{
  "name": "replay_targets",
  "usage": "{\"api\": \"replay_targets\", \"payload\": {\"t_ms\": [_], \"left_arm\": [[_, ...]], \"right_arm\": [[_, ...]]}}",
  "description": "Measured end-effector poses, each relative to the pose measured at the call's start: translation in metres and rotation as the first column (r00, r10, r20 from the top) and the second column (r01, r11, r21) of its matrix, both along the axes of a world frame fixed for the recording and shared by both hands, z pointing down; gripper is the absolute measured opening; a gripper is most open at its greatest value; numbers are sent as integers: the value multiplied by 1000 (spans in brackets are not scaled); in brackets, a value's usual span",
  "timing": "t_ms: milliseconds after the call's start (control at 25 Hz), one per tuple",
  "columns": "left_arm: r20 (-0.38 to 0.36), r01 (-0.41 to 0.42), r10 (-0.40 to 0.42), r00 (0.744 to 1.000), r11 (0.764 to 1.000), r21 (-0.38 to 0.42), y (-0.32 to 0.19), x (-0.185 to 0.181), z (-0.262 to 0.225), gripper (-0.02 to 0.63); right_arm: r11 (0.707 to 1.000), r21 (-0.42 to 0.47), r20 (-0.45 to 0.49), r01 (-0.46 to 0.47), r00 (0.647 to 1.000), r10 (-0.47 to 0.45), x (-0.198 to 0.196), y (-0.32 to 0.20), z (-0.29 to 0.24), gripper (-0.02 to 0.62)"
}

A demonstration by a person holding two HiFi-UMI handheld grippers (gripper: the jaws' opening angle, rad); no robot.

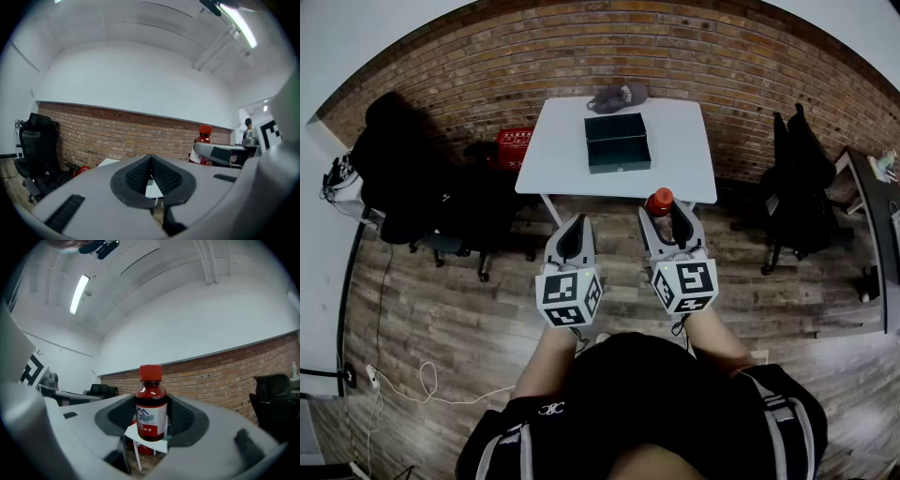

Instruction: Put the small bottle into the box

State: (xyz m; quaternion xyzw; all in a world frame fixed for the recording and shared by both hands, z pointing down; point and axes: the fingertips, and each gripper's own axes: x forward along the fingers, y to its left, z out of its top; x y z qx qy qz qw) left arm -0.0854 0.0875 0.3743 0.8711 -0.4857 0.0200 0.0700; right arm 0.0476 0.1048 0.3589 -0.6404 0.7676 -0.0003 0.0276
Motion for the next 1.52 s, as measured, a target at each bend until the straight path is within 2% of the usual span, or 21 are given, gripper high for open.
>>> {"api": "replay_targets", "payload": {"t_ms": [320,560,800,1200,1520], "left_arm": [[6,-20,20,1000,1000,-9,-5,-3,4,12],[7,-35,35,999,999,-9,-10,-3,6,12],[5,-48,48,999,999,-8,-19,-9,8,12],[2,-90,90,996,996,12,-40,-33,11,12],[17,-133,133,991,991,-13,-42,-39,26,12]], "right_arm": [[1000,-12,-2,12,1000,-12,-10,-3,6,224],[1000,-11,42,25,999,-24,-15,-7,7,224],[1000,-9,41,24,999,-24,-25,-16,6,224],[1000,10,38,-11,999,11,-52,-33,6,224],[998,3,40,-55,998,55,-57,-32,15,224]]}}
